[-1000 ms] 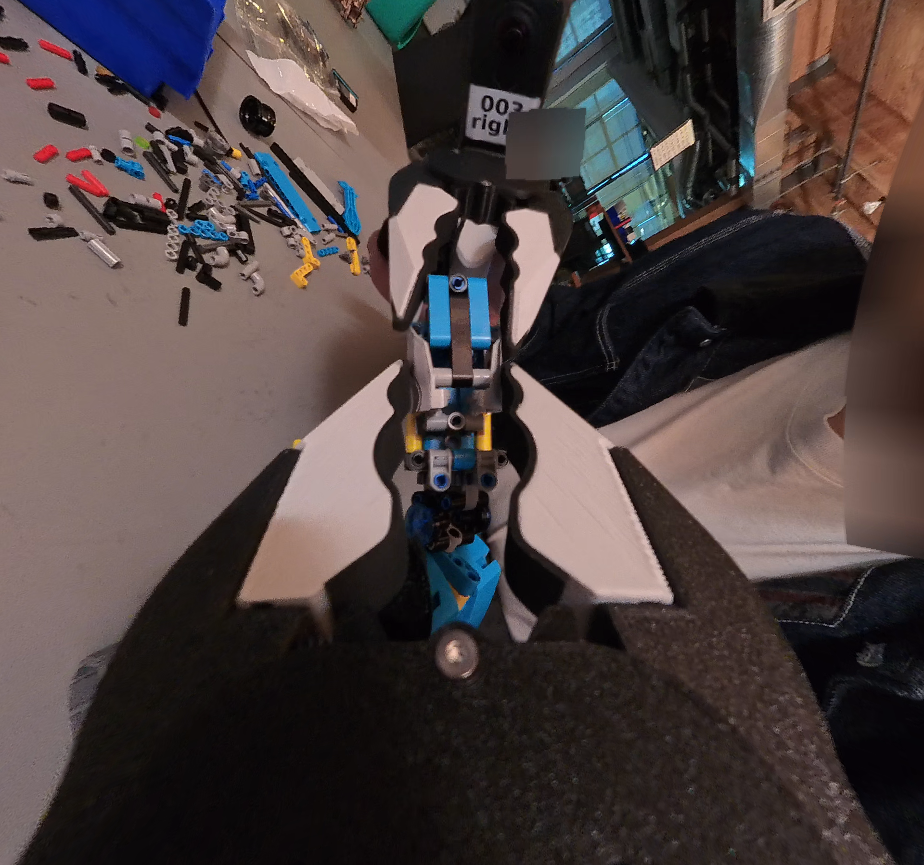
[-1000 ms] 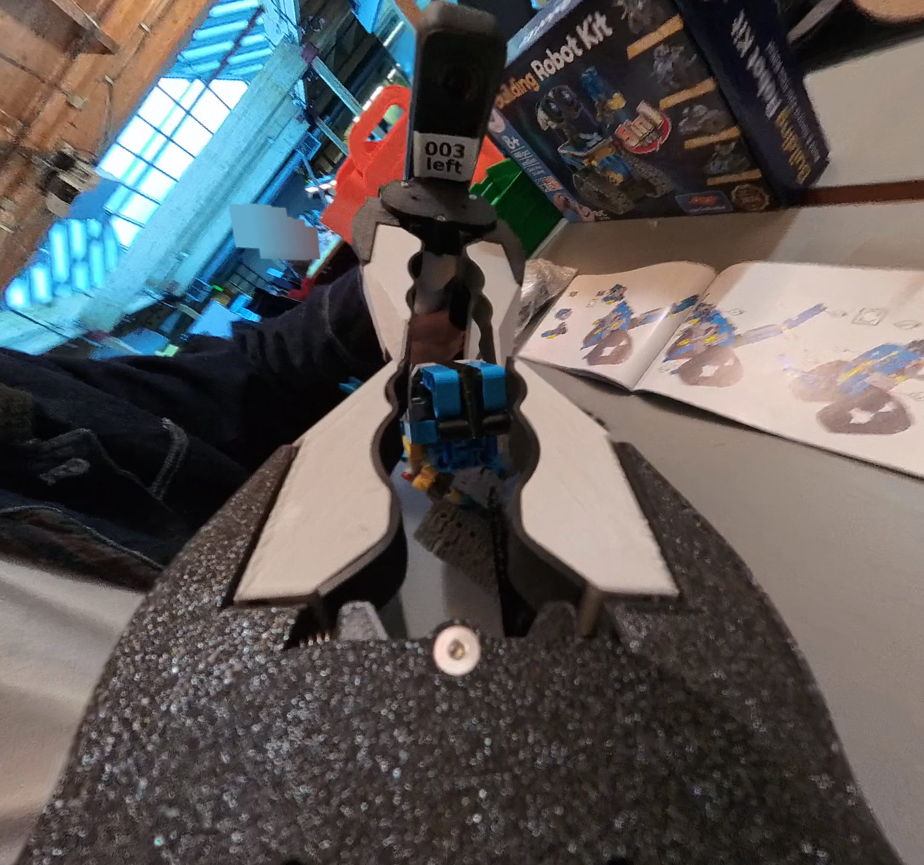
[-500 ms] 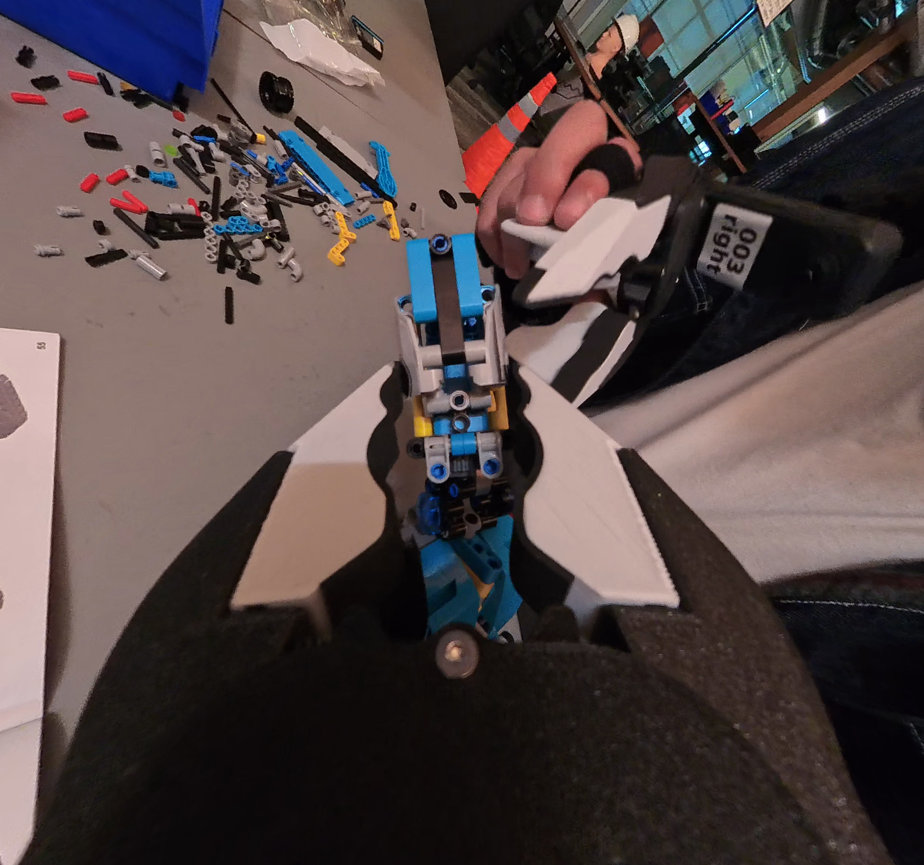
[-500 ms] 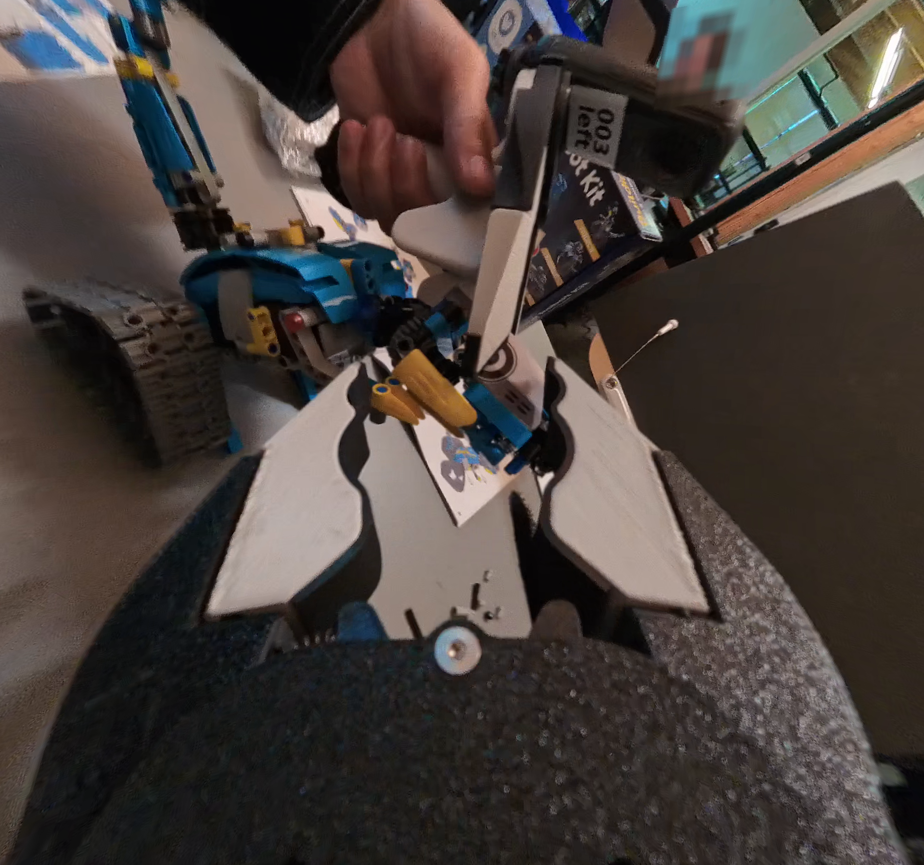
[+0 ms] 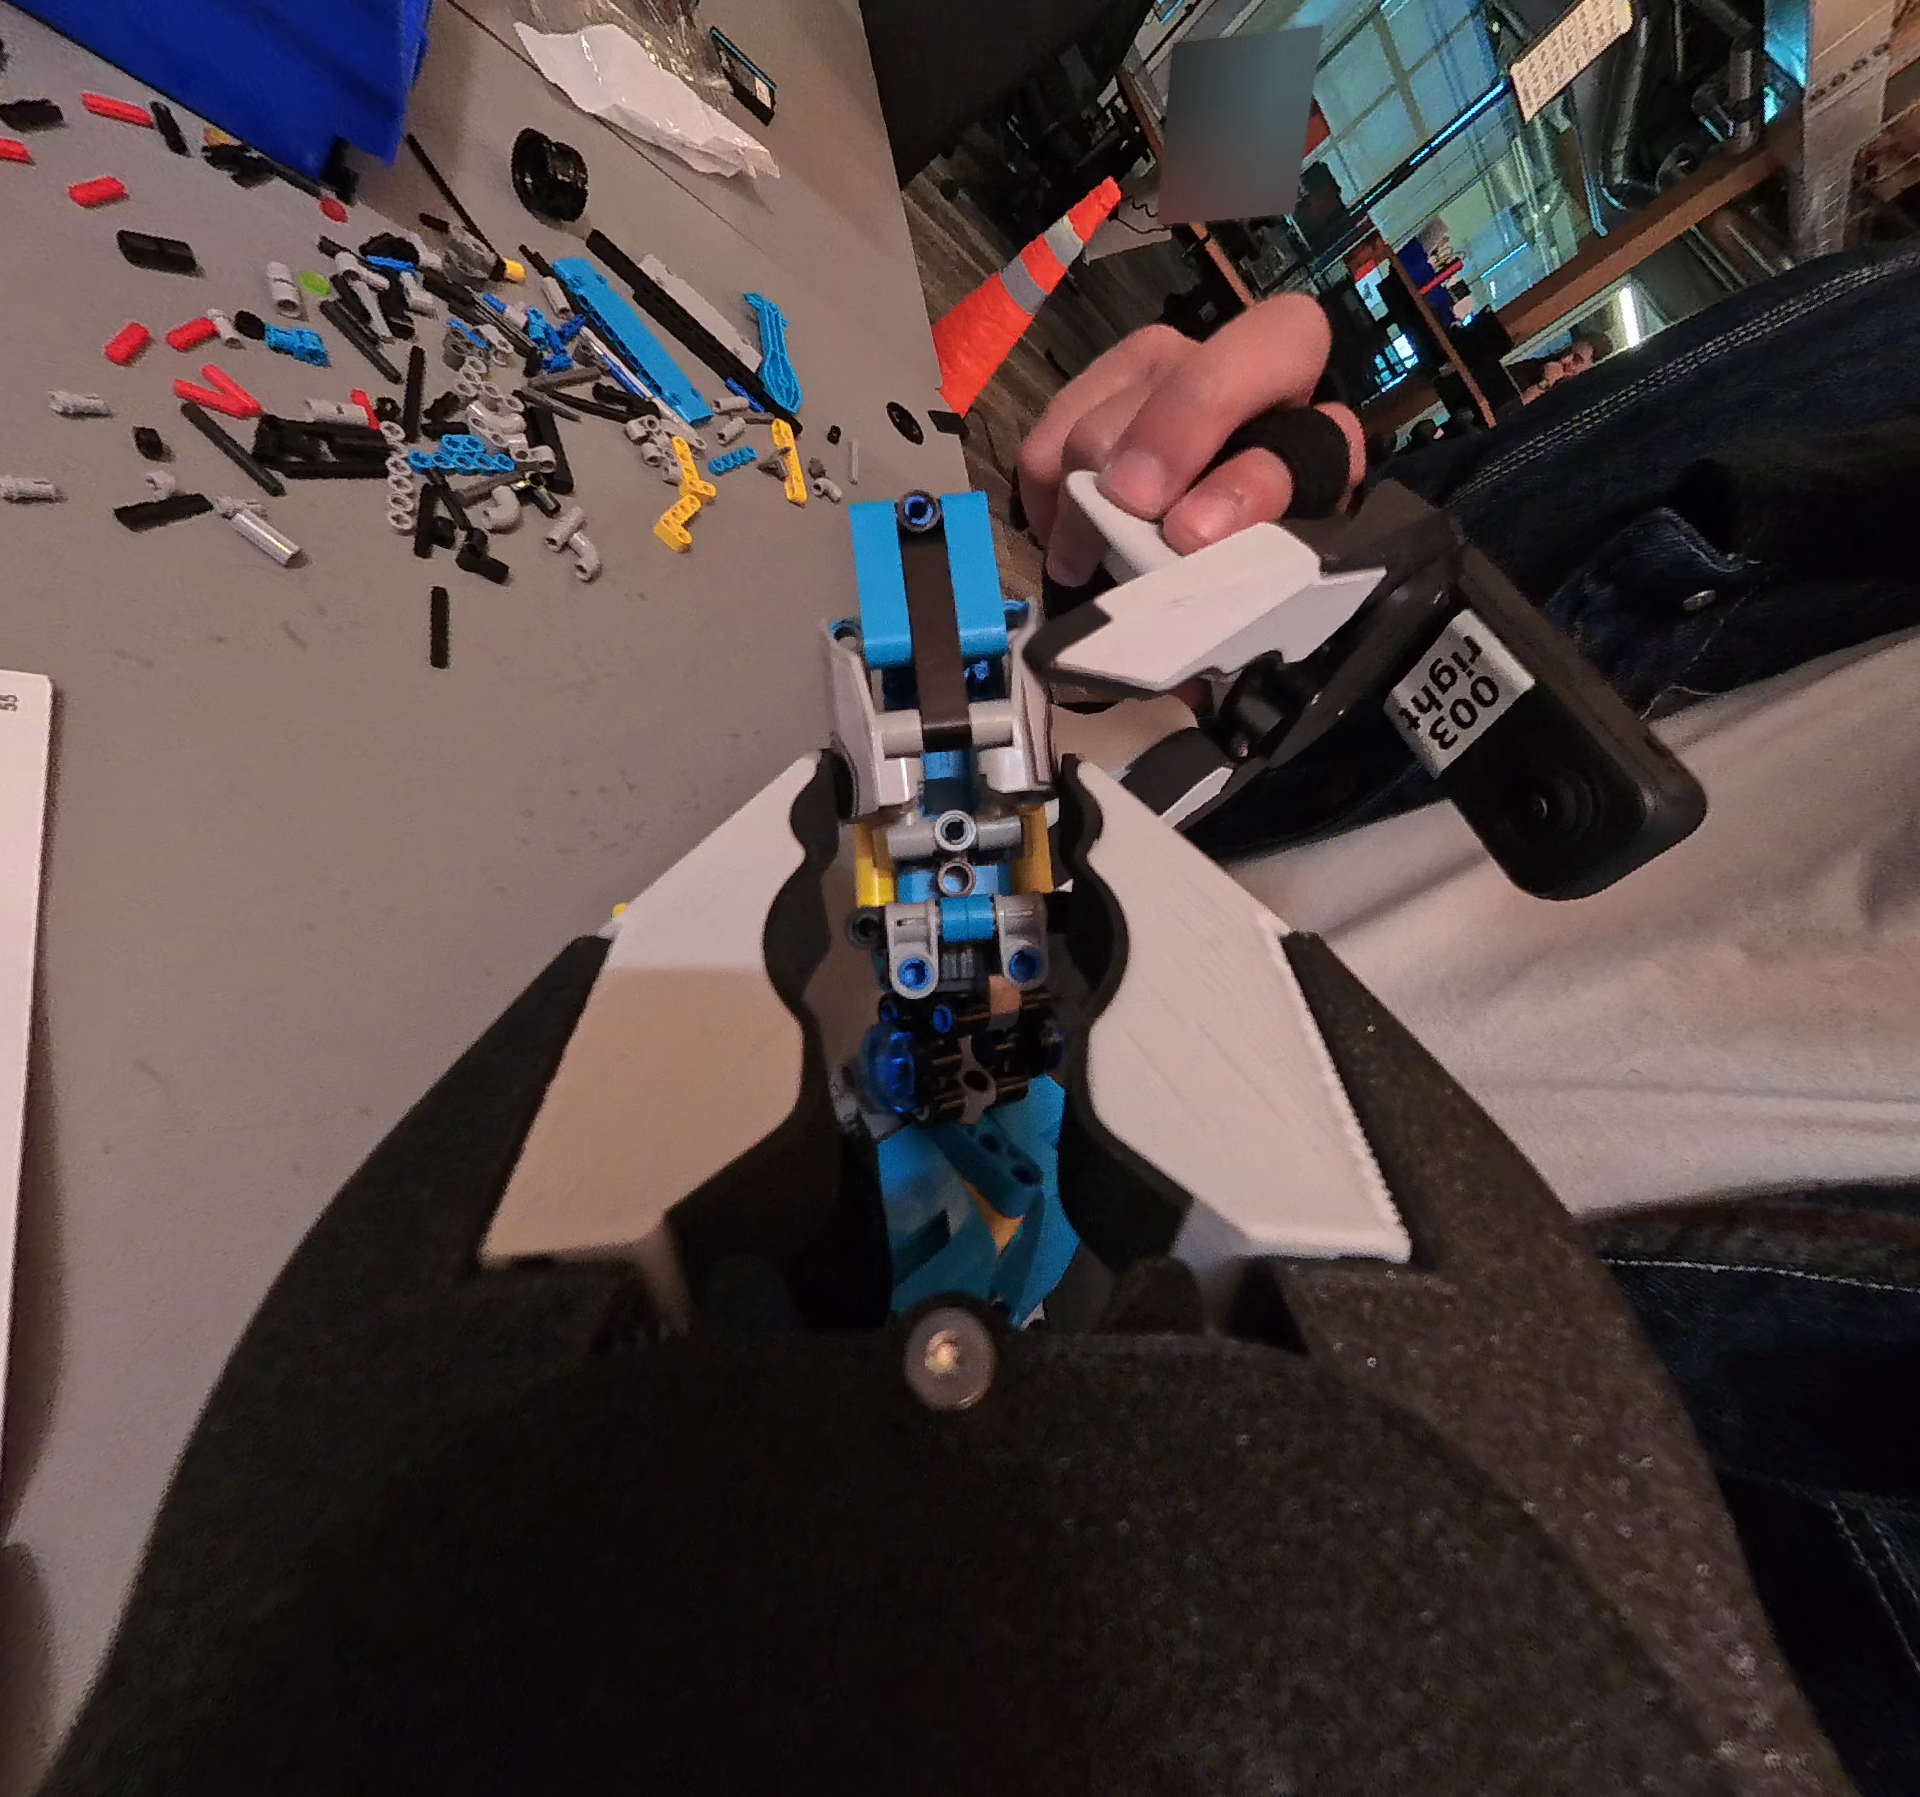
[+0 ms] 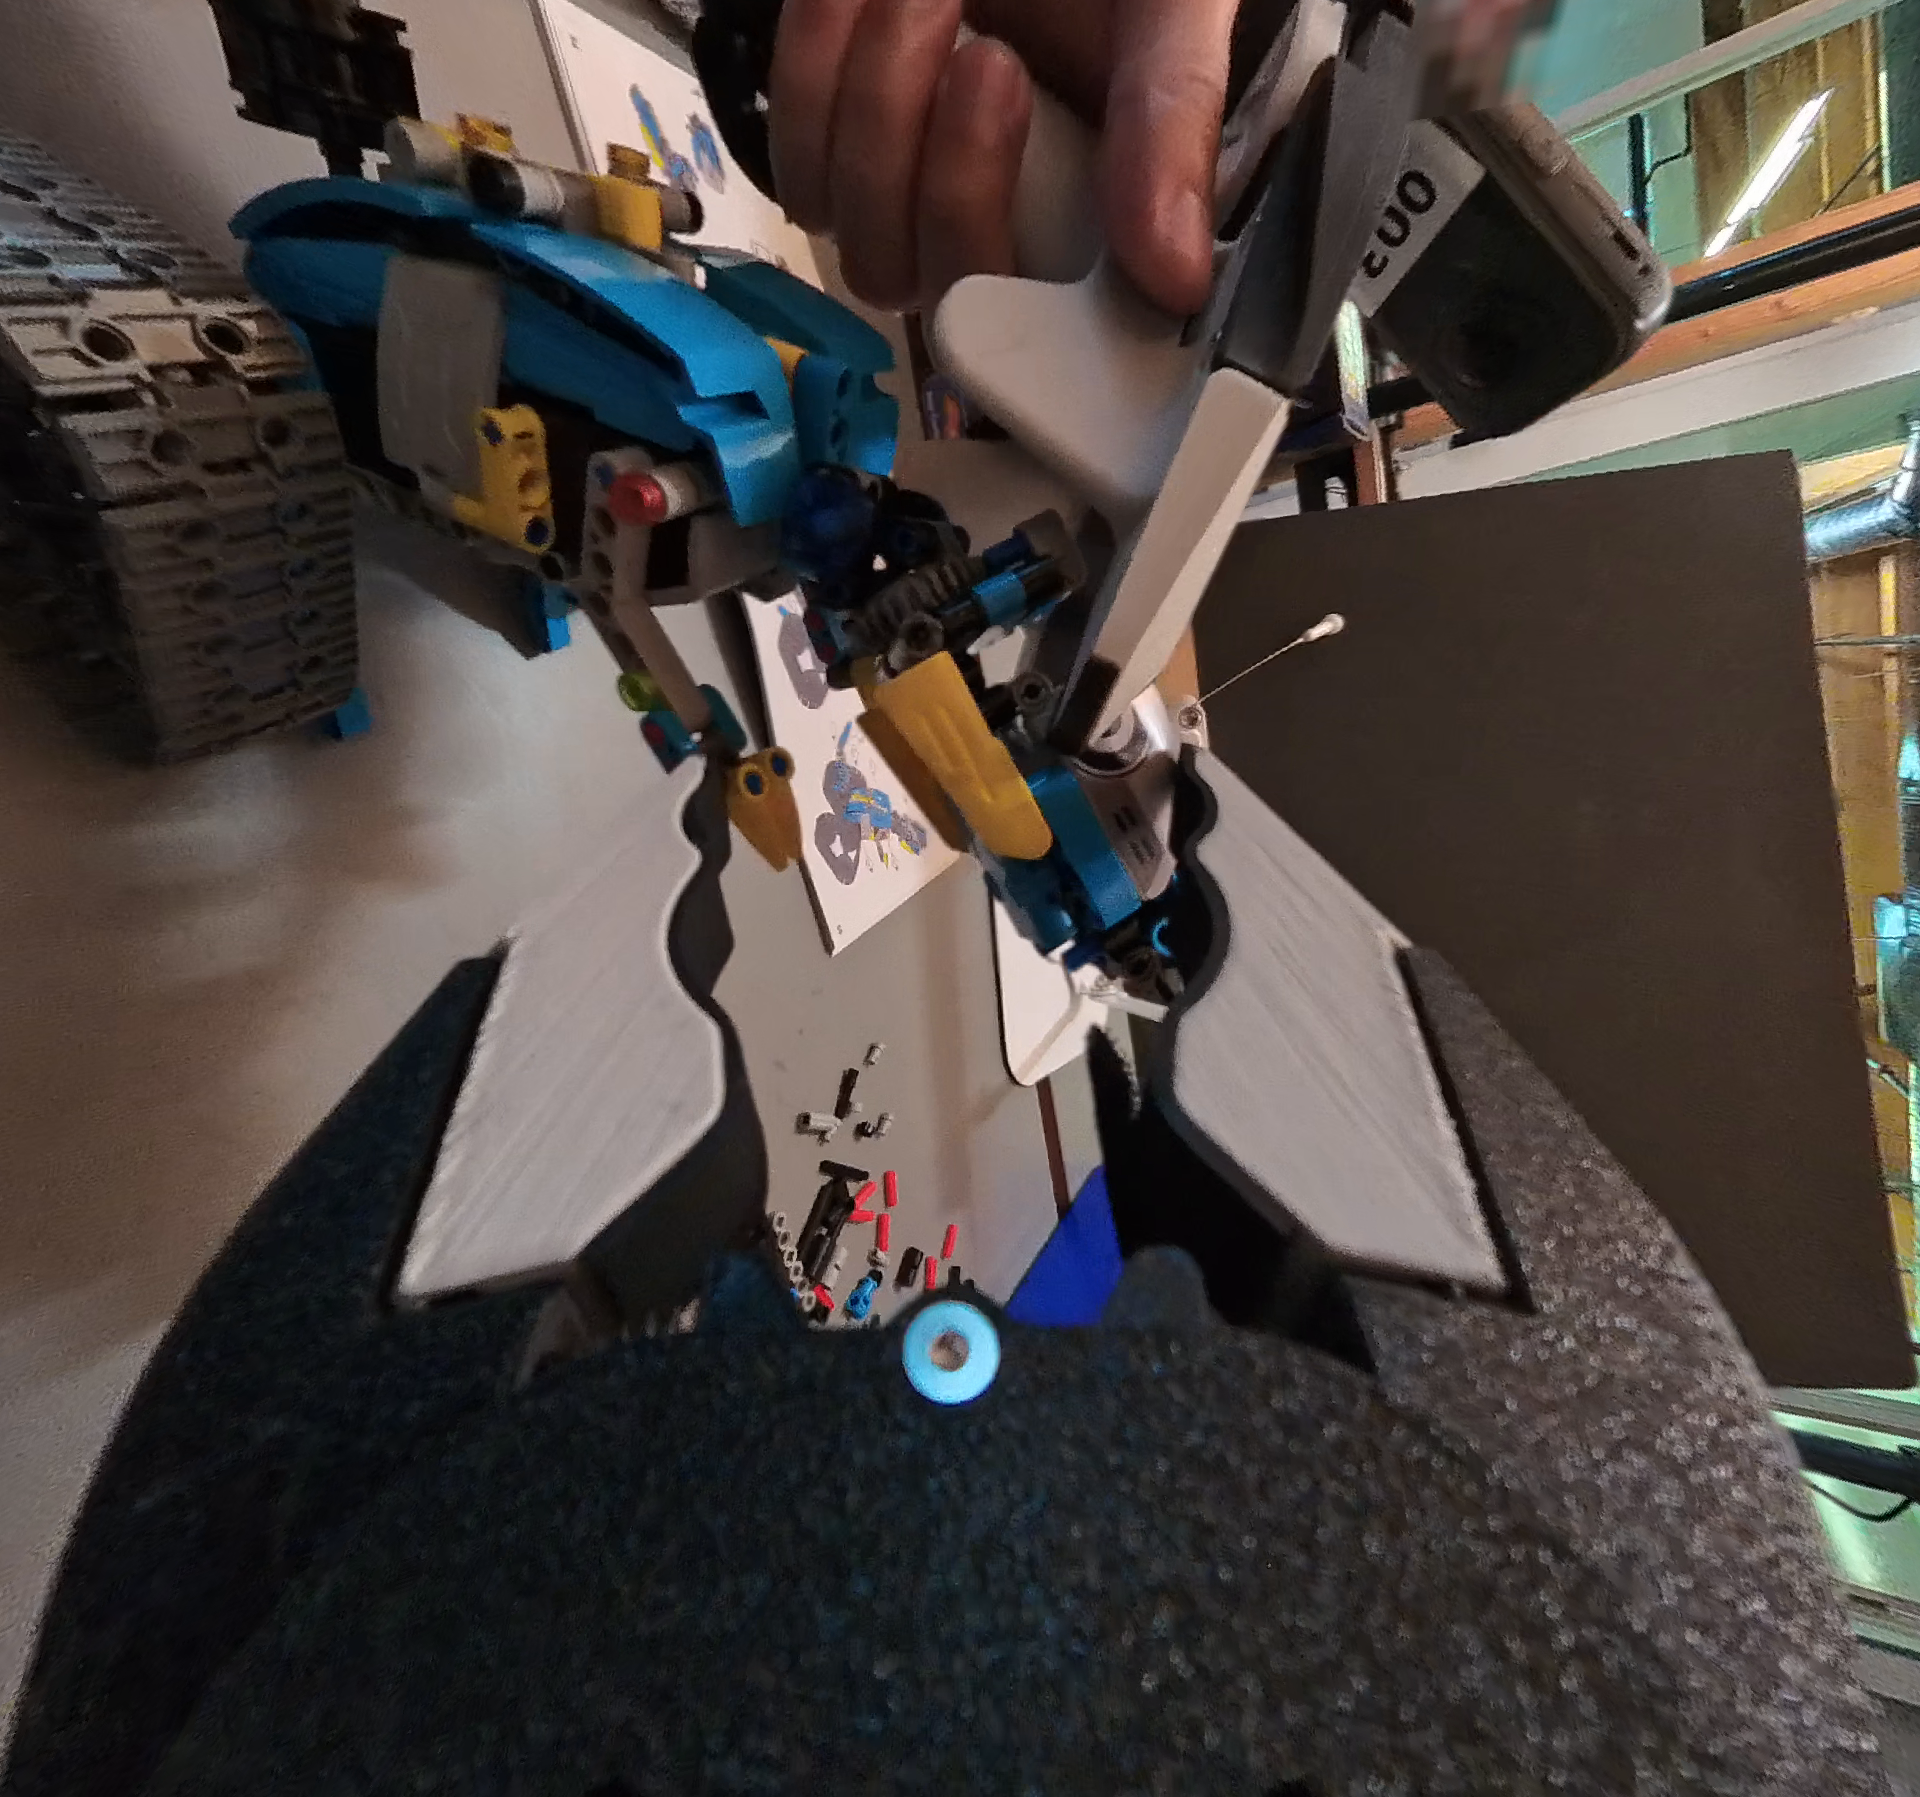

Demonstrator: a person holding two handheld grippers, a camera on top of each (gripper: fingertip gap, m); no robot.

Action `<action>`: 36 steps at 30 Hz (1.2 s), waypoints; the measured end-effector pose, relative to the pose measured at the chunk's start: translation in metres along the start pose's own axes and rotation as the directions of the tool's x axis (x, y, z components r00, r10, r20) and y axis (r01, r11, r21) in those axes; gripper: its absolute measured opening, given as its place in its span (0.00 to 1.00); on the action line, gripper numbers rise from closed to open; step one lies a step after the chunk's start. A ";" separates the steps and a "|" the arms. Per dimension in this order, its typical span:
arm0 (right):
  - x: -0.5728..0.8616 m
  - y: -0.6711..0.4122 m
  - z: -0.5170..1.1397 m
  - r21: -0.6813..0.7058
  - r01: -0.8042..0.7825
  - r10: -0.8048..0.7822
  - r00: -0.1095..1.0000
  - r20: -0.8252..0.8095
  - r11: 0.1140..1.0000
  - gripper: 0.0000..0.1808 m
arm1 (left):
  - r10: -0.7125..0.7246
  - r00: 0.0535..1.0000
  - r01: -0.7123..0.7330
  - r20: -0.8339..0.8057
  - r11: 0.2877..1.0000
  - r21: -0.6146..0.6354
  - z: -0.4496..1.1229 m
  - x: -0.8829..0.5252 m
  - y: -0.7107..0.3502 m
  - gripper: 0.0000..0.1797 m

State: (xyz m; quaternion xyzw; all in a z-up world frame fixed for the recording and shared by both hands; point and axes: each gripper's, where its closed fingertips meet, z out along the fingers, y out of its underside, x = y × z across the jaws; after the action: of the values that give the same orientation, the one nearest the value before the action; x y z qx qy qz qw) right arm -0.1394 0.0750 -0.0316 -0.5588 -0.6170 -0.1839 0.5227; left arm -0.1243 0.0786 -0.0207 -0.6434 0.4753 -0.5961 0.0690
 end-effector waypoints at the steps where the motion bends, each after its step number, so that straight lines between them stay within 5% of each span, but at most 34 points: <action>1: 0.000 0.000 -0.001 0.000 0.004 -0.004 1.000 -0.005 1.000 0.47 | 0.000 1.000 0.000 -0.001 1.000 -0.001 0.000 0.000 0.000 0.22; 36: -0.004 0.004 0.001 -0.077 0.088 -0.089 0.996 -0.005 0.993 0.51 | 0.007 0.999 -0.007 0.034 1.000 0.001 -0.004 0.001 0.001 0.22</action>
State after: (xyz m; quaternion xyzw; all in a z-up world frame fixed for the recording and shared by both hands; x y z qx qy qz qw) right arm -0.1369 0.0751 -0.0371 -0.5497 -0.6314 -0.2328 0.4950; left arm -0.1286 0.0792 -0.0198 -0.6517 0.4760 -0.5852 0.0792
